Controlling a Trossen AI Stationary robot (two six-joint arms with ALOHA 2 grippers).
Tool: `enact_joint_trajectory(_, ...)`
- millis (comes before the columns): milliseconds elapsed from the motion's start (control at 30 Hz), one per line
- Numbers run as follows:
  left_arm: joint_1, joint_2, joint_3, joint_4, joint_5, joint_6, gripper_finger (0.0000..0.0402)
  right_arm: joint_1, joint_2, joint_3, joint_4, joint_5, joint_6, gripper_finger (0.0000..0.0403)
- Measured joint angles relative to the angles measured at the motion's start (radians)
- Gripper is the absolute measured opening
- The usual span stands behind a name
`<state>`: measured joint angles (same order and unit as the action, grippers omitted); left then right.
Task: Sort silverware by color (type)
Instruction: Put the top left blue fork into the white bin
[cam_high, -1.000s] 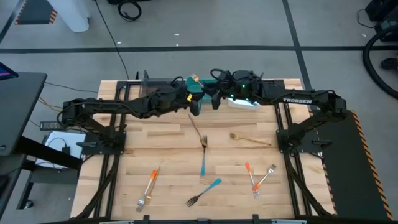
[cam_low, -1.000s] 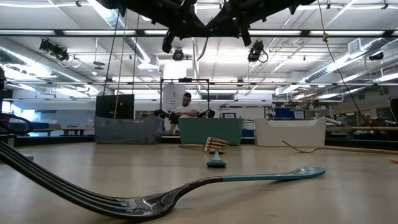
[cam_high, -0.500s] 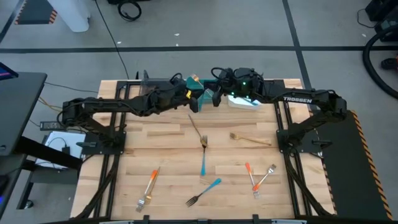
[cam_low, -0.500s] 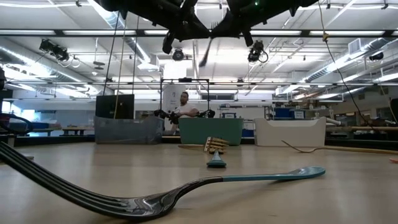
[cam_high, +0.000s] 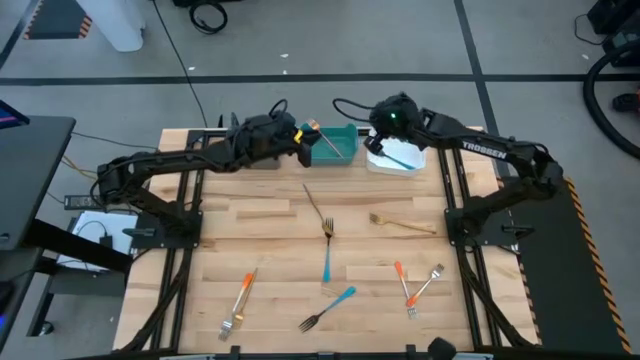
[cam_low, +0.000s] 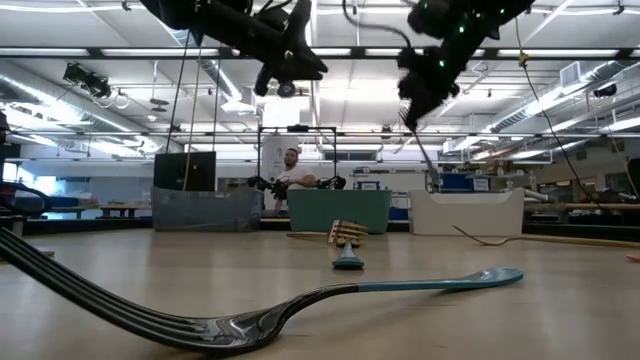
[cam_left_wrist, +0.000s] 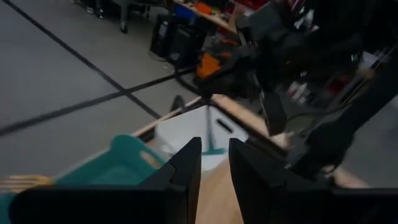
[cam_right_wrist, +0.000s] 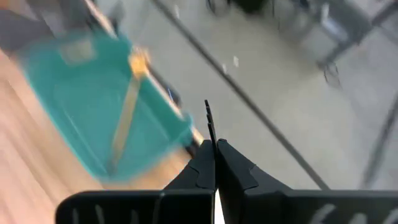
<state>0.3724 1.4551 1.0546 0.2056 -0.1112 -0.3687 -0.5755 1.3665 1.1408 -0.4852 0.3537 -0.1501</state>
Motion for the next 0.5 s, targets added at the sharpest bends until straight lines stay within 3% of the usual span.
enact_joint_trajectory(233,0.025,0.000,0.000,-0.091,0.001,0.197,0.0091,-0.093,0.094,0.000,-0.155,-0.004,-0.116,0.0007)
enact_joint_trajectory(500,0.070,0.000,0.000,-0.180,0.001,0.224,0.0091,-0.116,0.240,0.000,-0.182,0.049,-0.205,0.0036)
